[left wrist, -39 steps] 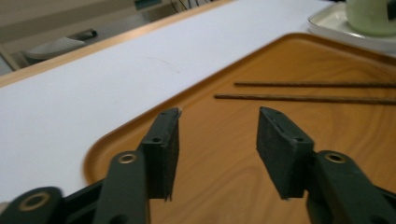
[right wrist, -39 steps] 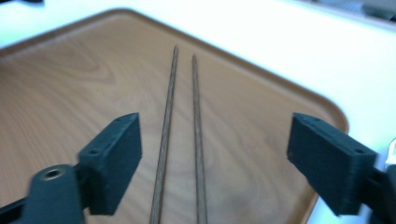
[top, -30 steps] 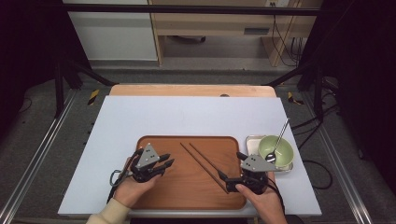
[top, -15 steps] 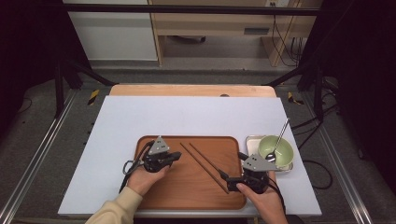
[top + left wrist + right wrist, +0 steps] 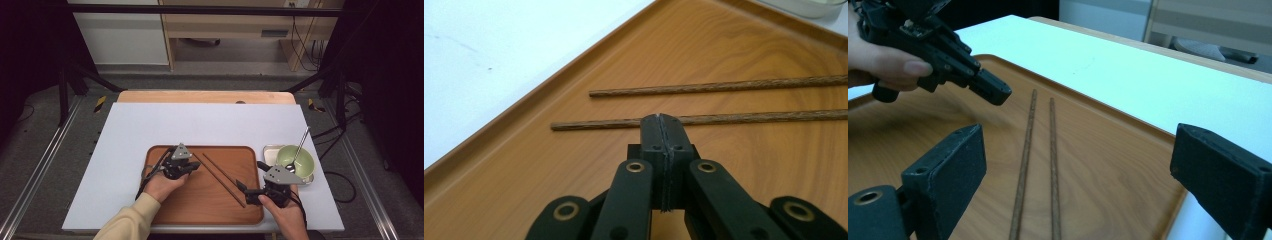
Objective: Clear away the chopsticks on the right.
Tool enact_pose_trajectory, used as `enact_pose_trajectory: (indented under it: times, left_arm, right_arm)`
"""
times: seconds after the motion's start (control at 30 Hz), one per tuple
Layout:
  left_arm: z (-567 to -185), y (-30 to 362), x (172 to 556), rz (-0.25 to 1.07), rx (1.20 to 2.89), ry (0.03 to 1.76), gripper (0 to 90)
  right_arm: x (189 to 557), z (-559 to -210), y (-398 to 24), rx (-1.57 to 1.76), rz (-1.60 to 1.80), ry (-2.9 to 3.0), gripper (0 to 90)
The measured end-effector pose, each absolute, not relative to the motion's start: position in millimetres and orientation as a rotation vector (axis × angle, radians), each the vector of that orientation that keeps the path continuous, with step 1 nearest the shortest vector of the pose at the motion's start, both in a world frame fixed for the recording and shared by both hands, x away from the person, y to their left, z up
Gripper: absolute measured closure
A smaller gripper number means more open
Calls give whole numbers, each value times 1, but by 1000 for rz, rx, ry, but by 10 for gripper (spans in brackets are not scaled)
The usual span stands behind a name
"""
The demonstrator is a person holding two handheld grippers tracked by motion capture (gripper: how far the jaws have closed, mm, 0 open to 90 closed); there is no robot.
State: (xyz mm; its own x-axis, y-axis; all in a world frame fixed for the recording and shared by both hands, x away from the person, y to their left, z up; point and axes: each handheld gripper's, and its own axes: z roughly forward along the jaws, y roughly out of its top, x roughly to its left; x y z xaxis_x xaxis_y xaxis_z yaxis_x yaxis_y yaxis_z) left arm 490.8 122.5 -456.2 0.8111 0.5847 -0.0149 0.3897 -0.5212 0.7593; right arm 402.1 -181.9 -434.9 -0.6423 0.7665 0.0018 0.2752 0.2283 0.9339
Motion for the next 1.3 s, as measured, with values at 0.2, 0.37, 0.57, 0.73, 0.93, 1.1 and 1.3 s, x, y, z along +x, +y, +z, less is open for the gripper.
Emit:
enact_pose_trajectory:
  times: [0.2,0.37,0.57,0.73,0.93,1.1,1.3]
  left_arm:
    - [-460,110,495,294,2231,701,899]
    - [-462,107,497,306,2242,701,899]
    - [-465,103,499,290,2274,696,899]
    - [-468,97,500,289,2300,686,899]
    - [-471,85,502,282,2292,675,899]
    - [-471,71,503,277,2300,640,898]
    - [-472,60,502,261,2288,621,898]
  right_arm:
    - [403,-434,-187,991,1420,2017,83]
    - [403,-434,-187,994,1414,2030,85]
    - [402,-433,-189,1002,1412,2013,86]
    - [403,-433,-191,1004,1410,2009,88]
    - [402,-433,-192,1009,1411,2010,92]
    - [402,-433,-191,1019,1412,2015,92]
    - [403,-434,-192,1021,1405,2019,93]
